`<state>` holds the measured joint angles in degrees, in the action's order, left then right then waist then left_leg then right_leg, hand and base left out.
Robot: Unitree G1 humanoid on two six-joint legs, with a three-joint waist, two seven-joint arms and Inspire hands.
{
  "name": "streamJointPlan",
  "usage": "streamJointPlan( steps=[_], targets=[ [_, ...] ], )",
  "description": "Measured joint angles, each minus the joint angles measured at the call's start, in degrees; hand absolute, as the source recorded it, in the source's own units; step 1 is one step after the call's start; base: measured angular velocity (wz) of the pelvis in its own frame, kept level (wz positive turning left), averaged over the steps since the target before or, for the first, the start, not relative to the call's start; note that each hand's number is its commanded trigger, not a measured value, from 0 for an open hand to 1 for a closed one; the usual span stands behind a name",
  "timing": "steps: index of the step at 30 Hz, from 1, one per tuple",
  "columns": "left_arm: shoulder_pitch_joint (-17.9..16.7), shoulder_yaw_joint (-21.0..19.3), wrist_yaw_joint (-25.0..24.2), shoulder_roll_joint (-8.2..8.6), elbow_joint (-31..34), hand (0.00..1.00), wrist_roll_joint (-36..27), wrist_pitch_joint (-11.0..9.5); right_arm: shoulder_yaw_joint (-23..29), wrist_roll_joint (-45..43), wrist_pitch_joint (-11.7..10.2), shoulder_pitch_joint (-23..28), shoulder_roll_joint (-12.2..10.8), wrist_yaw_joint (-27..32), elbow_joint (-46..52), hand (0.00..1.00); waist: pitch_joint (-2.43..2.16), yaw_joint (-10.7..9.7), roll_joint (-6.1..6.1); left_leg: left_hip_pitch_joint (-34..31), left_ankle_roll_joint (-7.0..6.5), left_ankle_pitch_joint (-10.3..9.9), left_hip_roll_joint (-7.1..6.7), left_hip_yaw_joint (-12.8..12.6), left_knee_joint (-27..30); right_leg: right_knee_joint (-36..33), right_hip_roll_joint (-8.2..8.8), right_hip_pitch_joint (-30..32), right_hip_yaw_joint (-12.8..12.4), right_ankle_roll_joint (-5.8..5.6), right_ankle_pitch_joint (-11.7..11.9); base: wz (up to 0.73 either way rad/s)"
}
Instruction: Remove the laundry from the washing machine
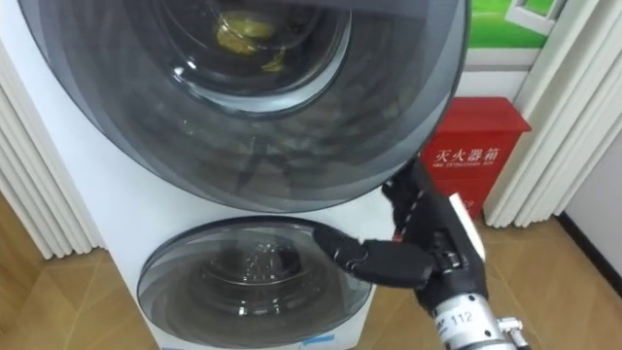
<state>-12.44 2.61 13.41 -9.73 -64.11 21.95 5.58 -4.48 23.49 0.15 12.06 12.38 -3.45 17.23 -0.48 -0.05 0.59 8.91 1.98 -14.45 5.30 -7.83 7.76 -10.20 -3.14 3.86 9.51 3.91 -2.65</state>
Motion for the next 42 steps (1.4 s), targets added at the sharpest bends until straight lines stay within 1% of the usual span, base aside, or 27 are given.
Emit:
streamJointPlan(
  steps=[1,2,4,5,7,9,11,16,18,19,20,22,24,26,28,29,30,31,32,34,36,39,41,42],
  targets=[
    [0.0,0.0,-0.1,0.0,0.0,0.0,0.0,0.0,0.0,0.0,0.0,0.1,-0.1,-0.4,0.0,0.0,-0.09,0.0,0.02,-0.2,0.0,0.0,-0.03,0.0,0.0,-0.3,0.04,0.3,0.0,-0.01,-0.1,-0.03],
    [0.1,0.2,-0.4,0.0,0.0,0.0,0.0,0.0,-0.2,0.0,0.0,0.1,-0.1,-0.5,0.1,0.0,0.0,0.0,-0.19,-0.2,-0.02,0.0,-0.07,-0.1,0.0,-0.4,0.07,0.5,-0.1,-0.02,-0.1,0.0],
    [0.3,0.6,-0.7,0.0,0.0,0.0,0.0,-0.1,-0.6,0.0,0.0,0.1,-0.2,-0.5,0.2,0.0,-0.07,-0.1,-0.45,-0.2,-0.09,-0.1,-0.08,-0.1,0.1,-0.4,0.06,0.5,-0.2,-0.08,-0.2,0.0],
    [0.5,1.0,-0.7,-0.03,-0.1,0.0,-0.1,-0.2,-0.7,0.2,0.0,0.1,-0.2,-0.5,0.4,0.0,-0.03,-0.3,-0.58,-0.2,-0.12,-0.1,-0.09,-0.2,0.1,-0.4,0.07,0.5,-0.2,-0.09,-0.2,0.0],
    [1.1,1.2,-1.6,-0.06,-0.1,0.0,-0.1,-0.3,-0.9,0.2,0.0,0.1,-0.1,-0.5,0.8,0.0,-0.13,-0.3,-0.53,-0.2,-0.15,-0.1,-0.09,-0.3,0.1,-0.4,0.06,0.5,-0.4,-0.13,-0.2,-0.02],
    [1.9,1.8,-2.5,-0.05,-0.5,0.0,0.0,-0.8,-0.9,0.8,0.8,0.1,-0.1,-0.5,2.0,0.0,-0.02,-0.4,-0.75,-0.3,-0.18,-0.1,-0.13,-0.5,0.0,-0.6,0.05,0.7,-0.6,-0.15,-0.2,-0.07],
    [2.7,1.8,-3.7,-0.1,-0.9,0.0,0.1,-1.2,-0.8,0.7,2.1,0.1,0.1,-1.3,4.0,0.0,0.09,-0.9,-1.11,-0.5,-0.18,-0.1,-0.16,-1.1,0.0,-1.0,-0.03,1.4,-1.2,-0.14,-0.2,-0.16],
    [5.4,2.1,-4.2,-0.18,-2.3,0.0,0.0,-1.6,-1.1,0.1,3.3,-0.1,0.2,-3.5,6.3,0.0,0.11,-1.2,-1.03,-0.9,-0.18,-0.1,-0.27,-3.1,0.3,-3.0,0.09,3.4,-2.1,0.13,-0.8,-0.18],
    [6.5,2.2,-4.2,-0.32,-2.2,0.0,0.1,-2.3,-1.2,-0.2,3.3,-0.4,0.2,-3.8,6.3,0.0,0.18,-1.1,-0.78,-1.1,-0.18,-0.1,-0.27,-3.3,1.0,-3.3,0.08,3.6,-2.4,0.21,-0.9,-0.1],
    [7.0,2.7,-4.2,-0.5,-2.2,0.0,0.2,-2.7,-1.3,-0.2,3.3,-0.8,0.2,-3.8,6.4,0.0,0.14,-0.9,-0.58,-1.3,-0.17,-0.1,-0.27,-3.8,1.0,-3.5,0.01,4.1,-3.0,0.24,-1.0,-0.15],
    [7.5,3.4,-4.2,-0.74,-2.2,0.0,0.2,-3.1,-1.5,-0.2,3.3,-1.3,0.3,-3.8,6.5,0.0,0.26,-0.8,-0.4,-1.2,-0.16,-0.1,-0.19,-4.2,1.0,-3.5,-0.08,4.3,-3.3,0.37,-0.9,-0.19],
    [7.7,4.2,-4.2,-0.8,-2.1,0.0,0.2,-3.4,-1.6,-0.2,3.3,-1.7,0.3,-3.8,6.8,0.0,0.29,-0.8,-0.14,-1.3,-0.16,-0.1,-0.09,-4.6,0.9,-3.5,-0.13,4.3,-3.3,0.56,-0.7,-0.16],
    [7.9,4.3,-4.2,-0.83,-2.2,0.0,0.2,-3.5,-1.4,-0.2,4.4,-4.0,0.1,-3.6,6.8,0.0,0.26,-0.6,0.26,-1.4,-0.08,0.0,-0.09,-5.0,1.0,-4.0,-0.24,4.9,-3.4,0.76,-0.7,-0.17],
    [8.0,4.3,-4.2,-0.93,-2.2,0.0,0.2,-3.6,-1.4,-0.2,5.2,-5.0,-0.3,-3.3,6.8,0.0,0.25,-0.5,0.52,-1.4,0.06,0.1,-0.08,-5.1,1.0,-4.5,-0.27,5.3,-3.7,0.96,-0.8,-0.07],
    [8.1,4.3,-4.1,-0.96,-2.2,0.0,0.2,-3.6,-1.3,-0.7,5.4,-5.1,-0.3,-3.3,6.8,0.0,0.21,-0.1,0.7,-1.4,0.23,0.2,-0.02,-5.2,1.0,-4.6,-0.35,5.4,-3.9,1.08,-0.9,-0.07],
    [8.1,4.3,-4.0,-1.01,-2.2,0.0,0.2,-3.6,-1.3,-1.2,5.5,-5.6,-0.3,-3.0,6.8,0.0,0.19,0.6,0.79,-1.4,0.29,0.2,0.07,-5.6,1.0,-4.6,-0.58,5.5,-4.2,1.16,-0.8,-0.14],
    [8.1,4.3,-4.0,-1.09,-2.3,0.0,0.2,-3.6,-1.3,-1.3,5.8,-5.9,-0.4,-2.8,6.8,0.0,0.2,0.9,0.84,-1.4,0.35,0.2,0.11,-5.8,1.0,-4.5,-0.69,5.6,-4.5,1.2,-0.8,-0.21],
    [8.1,4.4,-4.0,-1.28,-2.4,0.0,0.2,-3.6,-1.3,-1.3,6.3,-6.7,-0.6,-2.6,6.8,0.0,0.22,1.4,0.93,-1.5,0.46,0.3,0.16,-6.1,1.0,-4.5,-0.89,5.9,-4.7,1.42,-0.7,-0.17],
    [8.1,4.4,-3.9,-1.5,-2.3,0.0,0.2,-3.6,-1.3,-1.8,6.5,-7.2,-0.7,-2.4,6.8,0.0,0.14,1.8,1.13,-1.6,0.64,0.4,0.2,-6.1,1.0,-4.6,-0.95,6.1,-4.7,1.48,-0.7,-0.12],
    [8.1,4.4,-3.7,-2.05,-2.3,0.0,0.2,-3.5,-1.3,-2.6,7.2,-8.2,-0.8,-2.2,6.8,0.0,0.17,1.8,1.45,-1.7,0.92,0.6,0.33,-6.1,1.0,-4.6,-1.04,6.3,-4.8,1.49,-0.7,-0.02],
    [7.9,4.3,-3.0,-2.79,-2.8,0.0,0.2,-3.5,-1.3,-3.8,7.6,-8.9,-1.0,-2.2,6.8,0.0,0.11,2.1,2.15,-1.7,1.3,0.8,0.57,-6.1,1.0,-4.8,-1.17,6.3,-4.4,1.76,-0.8,0.0],
    [7.9,4.3,-2.7,-3.47,-4.0,0.0,0.2,-3.5,-1.3,-3.8,8.3,-10.0,-1.3,-2.0,6.8,0.0,0.15,2.1,3.1,-1.8,1.86,1.2,1.0,-6.0,1.0,-4.7,-1.28,6.3,-3.7,2.22,-0.8,0.07],
    [7.8,4.4,-2.7,-3.41,-4.5,0.0,0.2,-3.5,-1.3,-3.9,8.3,-10.6,-1.4,-1.9,6.8,0.0,0.13,2.1,3.32,-2.0,2.08,1.3,1.21,-5.8,1.2,-4.5,-1.07,6.3,-2.8,2.5,-0.9,0.13],
    [7.8,4.3,-2.7,-3.41,-4.5,0.0,0.2,-3.4,-1.3,-3.9,8.3,-10.7,-1.7,-1.7,6.8,0.0,0.1,2.3,3.37,-2.4,2.1,1.3,1.37,-5.5,1.7,-4.5,-0.75,6.2,-1.7,2.68,-1.0,0.13]
  ],
)
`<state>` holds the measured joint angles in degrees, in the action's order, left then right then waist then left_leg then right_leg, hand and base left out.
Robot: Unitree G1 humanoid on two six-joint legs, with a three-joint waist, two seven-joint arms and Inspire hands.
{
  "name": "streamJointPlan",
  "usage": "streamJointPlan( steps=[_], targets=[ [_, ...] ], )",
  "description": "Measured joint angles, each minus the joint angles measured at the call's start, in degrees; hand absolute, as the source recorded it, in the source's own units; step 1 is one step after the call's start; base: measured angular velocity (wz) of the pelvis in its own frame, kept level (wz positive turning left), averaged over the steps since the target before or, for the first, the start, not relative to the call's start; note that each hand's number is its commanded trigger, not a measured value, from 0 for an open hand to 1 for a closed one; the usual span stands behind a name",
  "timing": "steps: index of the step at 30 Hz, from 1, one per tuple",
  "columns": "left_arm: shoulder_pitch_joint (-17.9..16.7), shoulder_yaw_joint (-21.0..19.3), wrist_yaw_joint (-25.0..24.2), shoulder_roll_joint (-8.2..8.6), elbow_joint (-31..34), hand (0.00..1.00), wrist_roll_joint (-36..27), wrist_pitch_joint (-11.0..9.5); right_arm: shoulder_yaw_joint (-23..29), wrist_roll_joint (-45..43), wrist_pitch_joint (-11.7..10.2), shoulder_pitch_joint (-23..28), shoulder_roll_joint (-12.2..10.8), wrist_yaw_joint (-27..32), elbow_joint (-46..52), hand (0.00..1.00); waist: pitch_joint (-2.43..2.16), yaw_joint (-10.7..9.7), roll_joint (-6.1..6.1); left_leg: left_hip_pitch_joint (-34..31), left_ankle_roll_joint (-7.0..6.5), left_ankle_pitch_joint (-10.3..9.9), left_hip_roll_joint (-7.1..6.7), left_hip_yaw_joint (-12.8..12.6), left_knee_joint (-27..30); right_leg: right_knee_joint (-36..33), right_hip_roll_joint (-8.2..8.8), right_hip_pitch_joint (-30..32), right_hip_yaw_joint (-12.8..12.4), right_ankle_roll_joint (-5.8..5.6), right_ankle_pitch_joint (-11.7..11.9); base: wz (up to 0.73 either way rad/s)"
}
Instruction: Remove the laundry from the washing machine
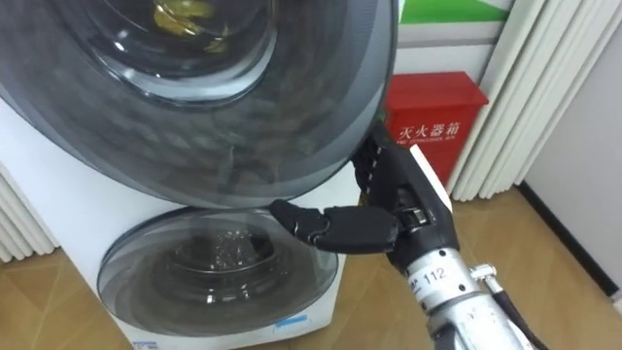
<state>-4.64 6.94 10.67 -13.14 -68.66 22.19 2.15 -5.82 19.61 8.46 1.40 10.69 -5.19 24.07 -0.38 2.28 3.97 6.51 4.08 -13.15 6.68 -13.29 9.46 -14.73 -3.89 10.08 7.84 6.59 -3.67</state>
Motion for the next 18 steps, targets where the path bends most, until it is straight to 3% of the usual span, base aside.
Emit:
streamJointPlan(
  steps=[5,10,12,13,14,15,16,17,18],
  targets=[
    [0.1,0.0,0.0,0.02,0.5,0.0,0.0,0.3,-0.4,-0.2,0.0,0.0,-1.1,0.2,0.5,0.0,-0.04,2.5,-0.05,-0.5,0.15,0.1,0.63,1.9,0.6,0.1,1.44,-0.2,6.1,1.01,-0.3,-0.01],
    [-0.2,0.0,-0.2,-0.14,0.6,0.0,1.1,0.3,-2.8,-1.6,-0.2,0.0,-1.5,0.2,0.7,0.0,-0.04,2.7,-0.35,-1.3,0.29,0.2,0.91,2.7,2.2,0.1,2.1,-1.1,9.3,1.5,-0.7,0.12],
    [0.0,0.0,-0.3,-0.17,1.3,0.0,1.1,0.3,-3.6,-1.7,-1.5,0.0,-1.6,0.2,0.7,0.0,-0.07,2.6,-0.49,-1.8,-0.13,0.1,1.33,2.6,2.3,0.3,2.21,-1.3,10.4,-0.55,-1.2,0.14],
    [0.0,0.0,-0.3,-0.16,1.4,0.0,1.1,0.3,-4.5,-1.7,-2.0,0.0,-1.8,0.2,0.7,0.0,-0.15,2.7,-0.87,-2.1,-0.39,0.3,1.87,2.6,2.1,1.2,1.93,-1.7,11.1,-3.53,-1.1,0.03],
    [0.0,-0.1,-0.4,-0.07,1.3,0.0,1.2,0.3,-5.7,-1.8,-2.3,-0.1,-1.8,0.0,1.1,0.0,0.06,2.7,-2.04,-2.5,-0.11,0.4,3.38,2.5,2.1,-0.3,1.26,-1.3,10.3,-5.69,-1.1,0.0],
    [0.2,-0.2,-0.4,0.04,1.1,0.0,1.4,0.3,-6.3,-1.9,-2.3,-0.2,-1.7,-0.1,1.5,0.0,0.28,2.6,-2.35,-3.0,0.51,0.5,3.84,2.3,3.1,-5.5,1.67,0.1,8.3,-4.93,-3.0,0.49],
    [0.4,-0.4,-0.3,0.1,1.1,0.0,2.7,0.1,-7.0,-1.9,-2.4,-0.2,-1.8,-0.3,2.3,0.0,-0.02,1.0,-1.16,-5.3,1.69,-0.9,3.38,2.7,8.0,-16.3,3.63,2.3,0.6,-5.52,-10.6,0.91],
    [0.7,-0.1,-0.3,0.28,1.6,0.0,2.9,-0.3,-7.0,-1.9,-2.6,-0.8,-1.6,-0.8,2.6,0.0,0.18,1.3,-0.16,-7.2,2.56,-2.2,2.39,3.2,12.9,-18.9,4.09,3.4,-0.2,-3.57,-13.4,0.86],
    [0.3,0.2,-0.4,0.56,1.9,0.0,2.8,-0.5,-7.2,-1.9,-2.6,-1.1,-1.5,-1.2,2.6,0.0,-0.16,2.3,-0.91,-7.3,2.52,-2.2,2.5,3.3,13.4,-18.5,4.07,3.1,0.2,-3.33,-13.6,0.31]
  ],
)
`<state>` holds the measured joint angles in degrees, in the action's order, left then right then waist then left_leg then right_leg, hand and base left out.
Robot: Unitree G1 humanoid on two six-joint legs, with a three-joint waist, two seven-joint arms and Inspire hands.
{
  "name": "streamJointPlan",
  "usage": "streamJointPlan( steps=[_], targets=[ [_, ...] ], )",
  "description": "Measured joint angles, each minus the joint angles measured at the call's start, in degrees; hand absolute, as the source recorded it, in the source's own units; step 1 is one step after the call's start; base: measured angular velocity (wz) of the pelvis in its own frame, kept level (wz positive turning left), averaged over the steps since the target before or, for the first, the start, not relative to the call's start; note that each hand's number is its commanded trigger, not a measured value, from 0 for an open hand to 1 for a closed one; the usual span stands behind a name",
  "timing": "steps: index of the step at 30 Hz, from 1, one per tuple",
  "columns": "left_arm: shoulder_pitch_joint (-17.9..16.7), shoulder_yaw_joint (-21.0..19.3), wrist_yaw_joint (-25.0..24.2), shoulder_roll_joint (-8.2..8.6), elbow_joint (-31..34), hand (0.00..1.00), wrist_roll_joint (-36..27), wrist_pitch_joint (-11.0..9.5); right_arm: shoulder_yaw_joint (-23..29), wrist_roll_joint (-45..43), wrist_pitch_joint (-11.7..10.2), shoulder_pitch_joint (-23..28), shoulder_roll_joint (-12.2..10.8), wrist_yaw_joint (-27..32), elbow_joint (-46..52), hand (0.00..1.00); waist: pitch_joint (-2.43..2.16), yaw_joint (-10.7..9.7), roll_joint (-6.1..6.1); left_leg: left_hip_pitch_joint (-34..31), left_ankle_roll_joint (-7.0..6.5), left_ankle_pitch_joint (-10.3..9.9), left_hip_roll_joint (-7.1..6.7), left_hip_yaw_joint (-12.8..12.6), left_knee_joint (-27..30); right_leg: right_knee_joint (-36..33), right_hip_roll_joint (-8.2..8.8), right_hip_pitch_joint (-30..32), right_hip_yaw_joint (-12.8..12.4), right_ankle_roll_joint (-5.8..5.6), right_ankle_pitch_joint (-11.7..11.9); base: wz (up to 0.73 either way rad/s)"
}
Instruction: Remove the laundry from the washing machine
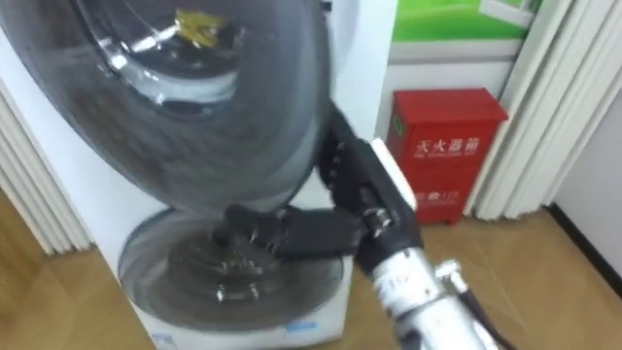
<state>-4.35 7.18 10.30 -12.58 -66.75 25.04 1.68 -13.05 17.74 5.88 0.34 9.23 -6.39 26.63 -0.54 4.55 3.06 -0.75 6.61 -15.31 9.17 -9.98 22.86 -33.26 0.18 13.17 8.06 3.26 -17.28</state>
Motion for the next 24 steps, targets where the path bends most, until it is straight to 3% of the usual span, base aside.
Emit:
streamJointPlan(
  steps=[1,3,4,5,6,8,12,16,19,21,22,24],
  targets=[
    [-0.6,0.0,-0.6,0.23,0.1,0.0,-0.2,0.0,-1.4,0.0,0.3,-0.6,0.2,-1.0,-0.1,0.0,-0.51,1.0,-0.91,0.2,-0.27,0.2,-0.17,-0.1,-0.8,2.4,0.17,-1.4,1.4,0.29,-0.2,0.0],
    [-0.7,-0.5,-0.9,-0.38,0.1,0.0,-0.1,0.4,-4.3,-0.2,0.3,-1.4,0.3,-3.6,0.0,0.0,-0.3,2.0,-0.62,0.3,-0.2,0.4,-1.55,-0.1,-3.5,6.1,1.14,-3.6,4.2,-0.29,1.0,0.06],
    [-0.9,-1.2,-0.9,-0.4,0.1,0.0,0.1,0.6,-5.9,-0.3,0.1,-1.7,0.8,-5.6,1.0,0.0,-0.26,2.3,-0.66,0.4,-0.89,1.3,-2.19,-0.1,-4.7,8.6,1.31,-5.3,6.4,-0.09,3.2,0.16],
    [-1.3,-1.6,-1.0,-0.35,0.1,0.0,0.2,0.8,-6.3,-0.2,-0.3,-1.5,1.8,-7.9,1.5,0.0,-0.23,1.9,-0.52,0.5,-2.09,2.7,-2.8,0.3,-5.6,9.7,1.16,-6.2,7.9,0.63,3.6,0.18],
    [-1.2,-1.6,-1.0,-0.31,0.1,0.0,0.3,0.8,-6.5,-0.2,-0.7,-1.5,2.4,-8.6,1.5,0.0,-0.34,1.9,-0.47,0.5,-2.23,3.8,-3.22,0.7,-6.0,9.9,1.15,-6.5,8.4,0.65,3.6,0.24],
    [-0.1,-2.3,-1.1,-0.26,0.4,0.0,0.5,0.7,-7.0,-0.4,-2.2,-1.7,2.2,-10.4,1.8,0.0,-0.28,2.2,1.27,0.7,-2.13,7.1,-3.9,1.7,-7.7,11.7,0.93,-7.8,9.9,0.78,3.8,0.43],
    [0.0,-2.3,-1.2,0.68,1.5,0.0,0.4,0.4,-11.3,-0.5,-2.4,-4.3,2.1,-14.7,2.8,0.0,-0.19,3.9,1.87,1.1,-2.14,7.2,-3.68,2.9,-8.8,15.9,-0.35,-10.9,11.9,0.91,4.6,0.34],
    [0.1,-2.3,-1.8,0.56,1.5,0.0,0.2,0.4,-15.3,0.2,-3.1,-8.3,1.5,-19.0,3.2,0.0,-0.14,5.9,1.79,0.8,-2.24,7.1,-4.06,4.1,-9.5,17.9,-0.33,-12.0,13.3,0.62,4.8,0.29],
    [0.1,-2.5,-2.9,0.2,1.5,0.0,0.0,0.4,-16.1,0.4,-3.8,-9.0,1.4,-21.4,3.2,0.0,-0.11,8.7,1.92,1.3,-2.48,7.0,-4.7,4.5,-10.6,19.0,-0.1,-12.7,13.7,0.56,4.9,0.18],
    [-0.1,-2.5,-3.4,-0.09,1.4,0.0,-0.8,0.4,-17.0,0.4,-3.8,-9.0,1.4,-22.7,3.2,0.0,-0.07,9.3,1.87,1.5,-2.76,6.9,-5.01,5.4,-11.1,20.0,-0.05,-13.4,14.1,0.7,5.0,0.19],
    [-0.1,-2.5,-3.3,-0.35,1.4,0.0,-1.1,0.4,-17.3,0.4,-3.8,-9.0,1.4,-23.7,3.2,0.0,0.03,9.7,2.05,1.6,-2.81,6.8,-5.03,5.6,-11.3,20.5,-0.05,-13.9,14.0,1.1,5.2,0.25],
    [-0.1,-2.5,-3.3,-0.55,1.4,0.0,-2.6,0.5,-17.2,0.4,-3.8,-9.3,1.5,-24.1,3.2,0.0,0.52,9.9,2.48,2.3,-2.96,6.7,-5.88,6.3,-11.8,21.4,-0.04,-14.8,13.2,3.09,5.8,0.29]
  ],
)
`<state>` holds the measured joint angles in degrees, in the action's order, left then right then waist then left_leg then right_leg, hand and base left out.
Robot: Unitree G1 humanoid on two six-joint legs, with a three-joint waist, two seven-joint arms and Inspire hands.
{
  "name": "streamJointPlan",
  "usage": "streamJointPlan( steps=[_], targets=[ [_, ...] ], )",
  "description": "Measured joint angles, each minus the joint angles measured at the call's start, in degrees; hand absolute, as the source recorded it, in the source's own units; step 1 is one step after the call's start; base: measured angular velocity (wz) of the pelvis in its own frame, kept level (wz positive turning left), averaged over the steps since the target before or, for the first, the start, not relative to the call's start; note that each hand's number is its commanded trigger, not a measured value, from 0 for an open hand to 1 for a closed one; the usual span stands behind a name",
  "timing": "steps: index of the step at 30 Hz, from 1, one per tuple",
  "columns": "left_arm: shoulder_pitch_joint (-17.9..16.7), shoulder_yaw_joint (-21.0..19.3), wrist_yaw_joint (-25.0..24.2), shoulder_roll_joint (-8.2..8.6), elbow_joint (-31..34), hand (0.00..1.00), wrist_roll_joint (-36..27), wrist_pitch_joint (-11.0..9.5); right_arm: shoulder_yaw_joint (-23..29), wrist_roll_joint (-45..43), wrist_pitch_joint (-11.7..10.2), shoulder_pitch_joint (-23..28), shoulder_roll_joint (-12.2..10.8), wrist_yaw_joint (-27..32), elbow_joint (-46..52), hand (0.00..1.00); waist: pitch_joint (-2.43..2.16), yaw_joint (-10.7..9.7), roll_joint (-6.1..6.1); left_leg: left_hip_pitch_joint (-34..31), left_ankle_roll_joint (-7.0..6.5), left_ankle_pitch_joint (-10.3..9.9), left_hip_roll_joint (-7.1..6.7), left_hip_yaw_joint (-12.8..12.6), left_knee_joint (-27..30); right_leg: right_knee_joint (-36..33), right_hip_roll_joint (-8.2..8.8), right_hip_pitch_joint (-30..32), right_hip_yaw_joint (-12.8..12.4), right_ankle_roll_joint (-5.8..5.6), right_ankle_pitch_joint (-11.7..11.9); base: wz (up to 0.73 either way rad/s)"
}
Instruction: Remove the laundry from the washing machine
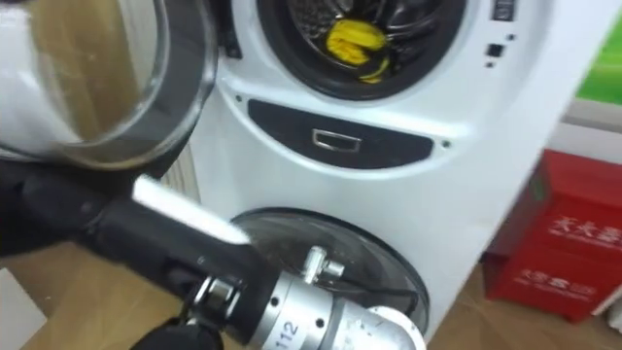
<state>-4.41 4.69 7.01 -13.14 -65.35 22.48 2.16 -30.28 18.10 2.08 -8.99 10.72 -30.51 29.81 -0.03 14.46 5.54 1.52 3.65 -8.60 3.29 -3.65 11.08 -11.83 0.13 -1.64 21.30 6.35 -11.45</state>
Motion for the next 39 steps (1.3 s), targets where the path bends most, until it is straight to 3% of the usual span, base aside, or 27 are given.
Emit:
streamJointPlan(
  steps=[5,16,23,28,32,39],
  targets=[
    [0.0,0.0,0.0,0.0,-0.6,0.0,-1.8,0.1,0.0,-0.2,0.0,-1.4,0.0,-0.6,-0.8,0.0,0.53,1.2,0.49,0.7,-0.04,-0.1,-0.17,0.8,-1.4,0.6,-0.01,-0.5,0.0,-0.07,0.0,-0.01],
    [0.1,0.0,0.1,0.0,-0.2,0.0,-4.4,0.0,-2.3,-0.4,0.4,-2.4,0.0,-0.8,-3.0,0.0,0.63,2.0,1.0,0.2,-0.02,-0.1,-0.32,1.0,-1.9,2.3,-0.27,-0.4,0.0,-0.23,0.0,-0.01],
    [0.1,0.0,0.2,-0.01,-1.1,0.0,-5.0,0.2,-2.3,-0.3,0.5,-2.5,0.5,-0.6,-3.9,0.0,0.72,1.6,0.82,0.2,-0.02,-0.1,-0.4,0.5,-1.9,2.2,-0.19,-0.4,-0.7,-0.33,0.1,-0.04],
    [0.3,0.0,0.3,0.23,-1.1,0.0,-5.0,0.4,-2.3,-0.4,0.5,-2.2,1.3,0.0,-4.5,0.0,1.21,1.5,-0.3,0.2,-0.04,-0.1,-0.46,0.4,-1.9,2.2,-0.19,-0.2,-1.1,-0.41,0.1,-0.01],
    [0.2,0.3,0.3,1.17,-1.2,0.0,-4.9,0.4,-2.3,-0.4,0.5,-1.7,1.6,1.1,-4.6,0.0,0.87,1.3,-2.02,0.1,-0.04,-0.1,-0.54,-0.5,-1.8,2.2,-0.12,0.0,-1.4,-0.58,0.2,0.0],
    [-0.2,0.8,1.0,1.38,-1.2,0.0,-4.7,0.4,-2.1,-1.3,0.5,-0.5,2.5,1.7,-4.6,0.0,0.33,-0.9,-2.54,0.3,-0.05,-0.1,-0.54,-0.7,-1.9,1.9,-0.12,0.2,-2.1,-0.58,0.2,-0.04]
  ],
)
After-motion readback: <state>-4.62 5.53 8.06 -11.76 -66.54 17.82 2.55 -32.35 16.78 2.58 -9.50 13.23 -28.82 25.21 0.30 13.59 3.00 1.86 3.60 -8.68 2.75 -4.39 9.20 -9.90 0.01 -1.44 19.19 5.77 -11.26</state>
